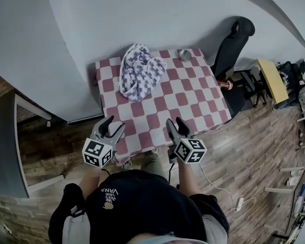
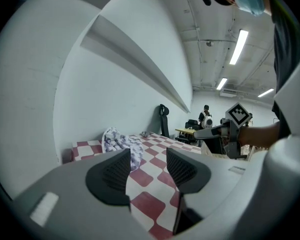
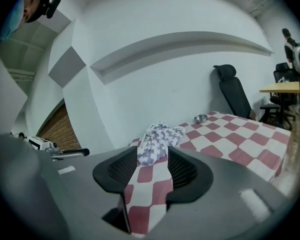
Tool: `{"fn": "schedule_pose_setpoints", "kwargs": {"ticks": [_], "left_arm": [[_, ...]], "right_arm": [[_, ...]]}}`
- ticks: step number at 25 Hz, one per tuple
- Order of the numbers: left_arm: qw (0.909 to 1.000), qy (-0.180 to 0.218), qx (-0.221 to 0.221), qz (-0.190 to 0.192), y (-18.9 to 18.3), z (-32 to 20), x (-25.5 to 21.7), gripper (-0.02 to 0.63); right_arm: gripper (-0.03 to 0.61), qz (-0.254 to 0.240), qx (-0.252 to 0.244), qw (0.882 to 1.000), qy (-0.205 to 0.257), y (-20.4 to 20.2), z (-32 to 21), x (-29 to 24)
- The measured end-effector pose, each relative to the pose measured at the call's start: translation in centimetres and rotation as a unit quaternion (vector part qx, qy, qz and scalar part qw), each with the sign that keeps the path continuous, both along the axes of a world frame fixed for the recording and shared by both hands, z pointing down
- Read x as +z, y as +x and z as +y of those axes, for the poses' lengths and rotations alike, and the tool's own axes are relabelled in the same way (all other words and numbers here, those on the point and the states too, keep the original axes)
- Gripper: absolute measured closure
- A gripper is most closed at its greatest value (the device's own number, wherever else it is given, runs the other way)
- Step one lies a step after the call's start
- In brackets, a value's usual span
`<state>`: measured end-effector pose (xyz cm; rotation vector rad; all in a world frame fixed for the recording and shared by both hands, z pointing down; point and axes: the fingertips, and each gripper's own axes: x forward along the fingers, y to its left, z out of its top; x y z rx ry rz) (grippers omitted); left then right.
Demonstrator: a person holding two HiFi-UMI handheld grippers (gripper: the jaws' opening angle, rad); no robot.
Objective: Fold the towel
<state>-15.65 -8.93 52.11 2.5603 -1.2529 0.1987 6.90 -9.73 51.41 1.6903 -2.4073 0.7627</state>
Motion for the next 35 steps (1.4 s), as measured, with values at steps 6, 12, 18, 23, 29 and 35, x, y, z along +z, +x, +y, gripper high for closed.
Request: {"fn": "schedule_pose_setpoints", "kwargs": {"ticks": [6, 12, 18, 23, 29, 35], "left_arm": [[0.9987, -0.006, -0.048, -0.018, 1.1, -3.8, 1.1, 0.414], [0.9950, -0.020, -0.089, -0.040, 3.3, -9.0, 3.0, 0.414], [0.9912, -0.031, -0.109, -0.070, 5.3, -14.2, 4.8, 0.414], [0.9857, -0.054, -0.129, -0.095, 5.2, -17.9, 6.8, 0.414], [0.9813, -0.070, -0.130, -0.123, 5.2, -22.7, 9.0, 0.414], [0.9798, -0.075, -0.114, -0.146, 5.4, -25.5, 9.2, 0.414]], "right_arm": [[0.396, 0.006, -0.039, 0.999, -0.007, 2.2, -6.3, 0.8], [0.396, 0.026, -0.088, 0.996, -0.021, 4.7, -14.2, 2.3], [0.396, 0.043, -0.135, 0.990, -0.019, 5.6, -22.1, 3.7], [0.396, 0.073, -0.158, 0.984, -0.029, 5.5, -29.1, 6.2], [0.396, 0.093, -0.168, 0.979, -0.066, 4.2, -36.6, 10.8], [0.396, 0.120, -0.192, 0.969, -0.102, 1.3, -41.1, 14.5]]}}
